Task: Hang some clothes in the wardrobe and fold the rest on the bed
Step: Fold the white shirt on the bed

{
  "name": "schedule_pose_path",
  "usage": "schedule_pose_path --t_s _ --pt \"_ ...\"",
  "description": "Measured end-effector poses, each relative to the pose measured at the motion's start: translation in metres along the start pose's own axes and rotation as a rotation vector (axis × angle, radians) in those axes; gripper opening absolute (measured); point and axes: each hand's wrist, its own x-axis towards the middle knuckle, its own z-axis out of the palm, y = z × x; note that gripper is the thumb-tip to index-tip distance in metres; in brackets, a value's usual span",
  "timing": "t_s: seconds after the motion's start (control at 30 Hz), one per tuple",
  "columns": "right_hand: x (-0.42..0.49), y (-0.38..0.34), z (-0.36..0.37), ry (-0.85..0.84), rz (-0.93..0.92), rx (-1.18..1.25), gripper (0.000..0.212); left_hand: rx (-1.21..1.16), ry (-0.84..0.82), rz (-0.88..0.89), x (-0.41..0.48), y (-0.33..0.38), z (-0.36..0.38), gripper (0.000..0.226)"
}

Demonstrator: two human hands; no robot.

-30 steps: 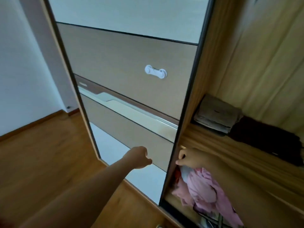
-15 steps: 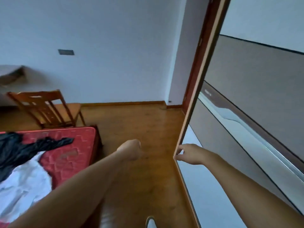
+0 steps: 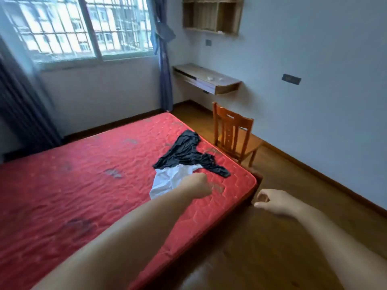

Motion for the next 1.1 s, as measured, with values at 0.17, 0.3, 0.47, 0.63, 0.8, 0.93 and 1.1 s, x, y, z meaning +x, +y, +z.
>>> schedule_pose_path --t_s 0.17,0.3,0.47,0.63,0.8,0.93,1.1 --pt "0.075 -0.074 -0.01 -0.072 -0.226 -0.119 0.045 -0.048 0.053 -0.224 0.002 -0.073 -0.015 0.035" --pt "0.13 -0.127 -0.01 -0.098 -0.34 -0.153 0.042 -0.085 0.09 -0.352 0.009 -0.126 -0.017 0.037" --pt "0.202 -0.183 -0.009 -0.124 -0.459 -0.225 0.032 -0.116 0.079 -0.448 0.045 -0.183 -0.021 0.039" --pt "0.293 -0.221 -0.01 -0.152 -0.462 -0.32 0.039 -0.166 0.097 -0.491 0.109 -0.23 -0.03 0.033" --pt "0.375 -0.248 -0.012 -0.199 -0.449 -0.339 0.031 -0.195 0.085 -0.513 0.165 -0.268 -0.038 0.032" --pt "0.436 -0.27 -0.009 -0.256 -0.458 -0.358 0.028 -0.216 0.048 -0.537 0.214 -0.296 -0.037 0.035" --pt "0.528 -0.298 0.017 -0.291 -0.487 -0.386 0.038 -0.241 -0.01 -0.584 0.284 -0.333 -0.018 0.036"
